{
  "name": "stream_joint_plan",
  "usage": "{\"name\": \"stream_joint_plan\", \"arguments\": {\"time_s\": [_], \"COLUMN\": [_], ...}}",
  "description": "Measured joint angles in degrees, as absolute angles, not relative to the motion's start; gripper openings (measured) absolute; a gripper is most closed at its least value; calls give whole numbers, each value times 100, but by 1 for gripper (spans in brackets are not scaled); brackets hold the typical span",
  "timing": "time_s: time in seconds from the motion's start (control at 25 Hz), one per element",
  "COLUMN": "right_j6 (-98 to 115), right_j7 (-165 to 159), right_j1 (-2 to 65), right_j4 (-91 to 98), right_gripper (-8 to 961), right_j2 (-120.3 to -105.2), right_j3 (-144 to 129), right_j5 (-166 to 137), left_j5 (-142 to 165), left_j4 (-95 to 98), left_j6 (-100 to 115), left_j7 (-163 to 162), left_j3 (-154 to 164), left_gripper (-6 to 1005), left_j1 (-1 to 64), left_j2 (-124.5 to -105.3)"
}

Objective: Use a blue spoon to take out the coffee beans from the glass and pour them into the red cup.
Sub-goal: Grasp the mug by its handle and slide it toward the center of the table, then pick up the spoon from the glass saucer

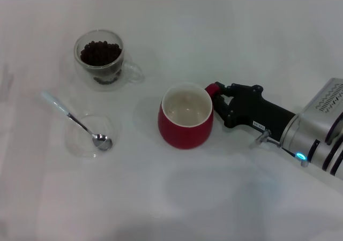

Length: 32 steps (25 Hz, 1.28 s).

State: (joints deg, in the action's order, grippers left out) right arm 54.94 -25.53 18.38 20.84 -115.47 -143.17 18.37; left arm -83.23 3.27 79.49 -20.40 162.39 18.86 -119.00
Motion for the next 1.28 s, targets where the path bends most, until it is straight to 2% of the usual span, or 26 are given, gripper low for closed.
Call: {"name": "stream_joint_plan", "arguments": {"time_s": [0.44,0.72,0.84,1.0,1.04,1.16,1.28], "right_j6": [5686,7715,8374,8790,8803,8825,8658], "right_j7": [-3004,-4532,-5036,-4941,-4760,-3600,-2585], "right_j1": [1734,1777,1769,1561,1511,1395,1263], "right_j4": [1972,364,-292,-484,-468,-211,445], "right_gripper": [366,698,822,827,828,828,827], "right_j2": [-11497,-11444,-11364,-11257,-11277,-11471,-11515], "right_j3": [-14389,-14409,-14330,-13691,-13447,-12665,-12295], "right_j5": [1612,1025,959,1353,1498,1935,2065], "left_j5": [-8357,-8364,-8410,-8072,-7783,-6486,-5322], "left_j4": [293,281,250,-176,-443,-1206,-1361], "left_j6": [7918,7913,7802,7563,7532,7551,7699], "left_j7": [-2323,-2550,-3339,-5248,-5999,-8158,-9397], "left_j3": [16226,16224,16228,16286,16296,16297,16296], "left_gripper": [875,874,868,861,859,853,847], "left_j1": [1880,1908,1874,1774,1766,1833,1975], "left_j2": [-11900,-11899,-11885,-11854,-11846,-11744,-11448]}}
